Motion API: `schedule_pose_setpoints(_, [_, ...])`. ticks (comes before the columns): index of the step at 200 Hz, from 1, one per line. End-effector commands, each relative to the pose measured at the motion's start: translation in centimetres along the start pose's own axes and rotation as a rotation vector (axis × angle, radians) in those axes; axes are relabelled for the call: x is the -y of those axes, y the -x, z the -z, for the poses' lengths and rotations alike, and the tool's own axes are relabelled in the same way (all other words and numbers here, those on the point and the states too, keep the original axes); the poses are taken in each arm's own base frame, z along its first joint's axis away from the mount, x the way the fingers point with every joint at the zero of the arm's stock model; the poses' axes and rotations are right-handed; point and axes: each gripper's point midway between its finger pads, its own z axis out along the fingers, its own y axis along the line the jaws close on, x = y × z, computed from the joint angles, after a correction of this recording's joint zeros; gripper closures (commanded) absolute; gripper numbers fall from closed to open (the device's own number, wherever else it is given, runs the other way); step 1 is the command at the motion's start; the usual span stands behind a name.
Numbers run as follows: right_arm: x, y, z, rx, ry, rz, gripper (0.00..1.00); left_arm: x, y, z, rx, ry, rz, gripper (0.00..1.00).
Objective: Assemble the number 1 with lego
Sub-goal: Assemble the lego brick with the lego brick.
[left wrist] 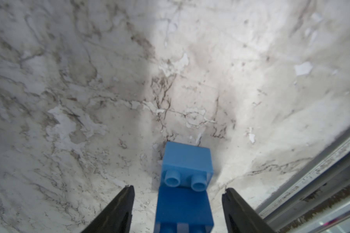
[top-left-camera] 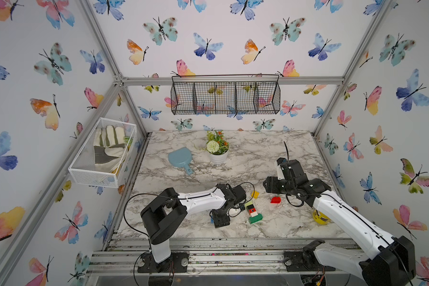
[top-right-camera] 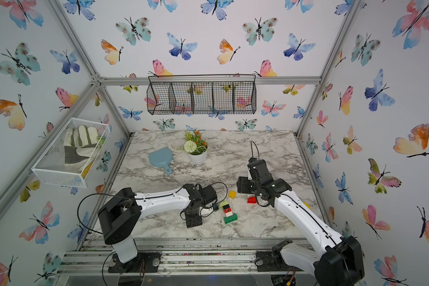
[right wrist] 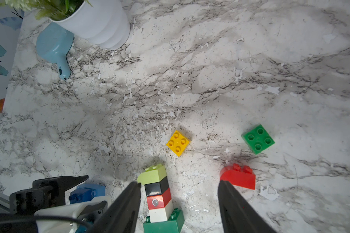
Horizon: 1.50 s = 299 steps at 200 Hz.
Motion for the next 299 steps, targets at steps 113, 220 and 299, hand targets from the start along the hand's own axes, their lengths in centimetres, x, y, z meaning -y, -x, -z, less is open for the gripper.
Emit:
schedule_pose_setpoints(113, [-3.1, -1.5, -0.4, -0.105, 0.176, 0.038, 0.46, -5.0, -0.6, 16.3, 0.95, -0.012, 0.863, 0.09])
schedule_pose_setpoints(220, [-16.7, -13.0, -3.4, -0.41, 0.459, 0.128, 0.57, -1.2, -5.1, 6.3, 0.808, -0.534, 1.344, 0.12])
schedule_pose_setpoints(299, [-18.4, -15.9, -6.3, -0.485, 0.393, 0.173, 0.59, -0.5, -4.8, 2.9, 0.708, -0.603, 1.353, 0.18])
